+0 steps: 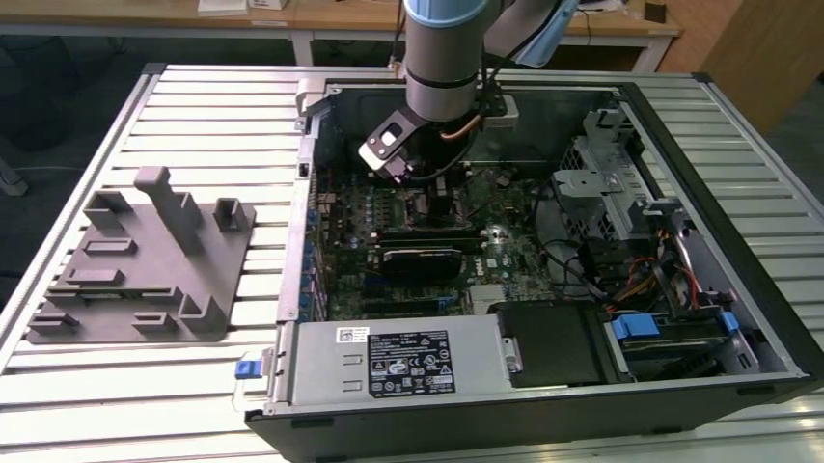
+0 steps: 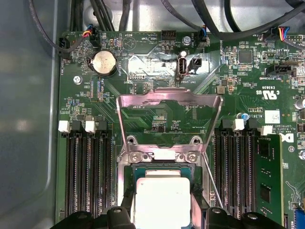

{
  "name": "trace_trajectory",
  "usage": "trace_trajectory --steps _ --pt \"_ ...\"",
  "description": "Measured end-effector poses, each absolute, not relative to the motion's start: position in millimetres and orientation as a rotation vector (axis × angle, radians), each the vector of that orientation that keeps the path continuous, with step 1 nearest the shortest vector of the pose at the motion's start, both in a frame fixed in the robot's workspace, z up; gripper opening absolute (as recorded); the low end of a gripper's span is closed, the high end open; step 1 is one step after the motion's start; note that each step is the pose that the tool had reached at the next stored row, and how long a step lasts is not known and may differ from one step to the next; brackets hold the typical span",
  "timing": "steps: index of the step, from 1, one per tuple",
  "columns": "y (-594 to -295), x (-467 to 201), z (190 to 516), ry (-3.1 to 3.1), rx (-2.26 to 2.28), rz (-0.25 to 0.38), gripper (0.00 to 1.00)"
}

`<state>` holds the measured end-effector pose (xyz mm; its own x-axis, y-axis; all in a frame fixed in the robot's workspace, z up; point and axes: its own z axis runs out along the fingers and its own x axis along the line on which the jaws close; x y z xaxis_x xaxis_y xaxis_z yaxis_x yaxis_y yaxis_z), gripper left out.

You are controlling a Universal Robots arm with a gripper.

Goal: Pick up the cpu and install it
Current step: 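Place the cpu into insertion slot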

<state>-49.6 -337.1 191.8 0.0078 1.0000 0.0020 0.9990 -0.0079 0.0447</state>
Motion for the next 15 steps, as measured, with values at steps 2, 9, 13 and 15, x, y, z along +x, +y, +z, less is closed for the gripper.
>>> trace_trajectory --steps 2,9,13,15 --pt "-337.1 -49.6 191.8 2.191 2.208 0.051 0.54" --pt "-337.1 -49.6 191.7 2.191 2.208 0.051 0.62" --pt "-337.2 -49.7 196.0 2.191 2.208 0.051 0.62" --pt "-337.2 -49.7 199.7 2.191 2.208 0.051 0.62"
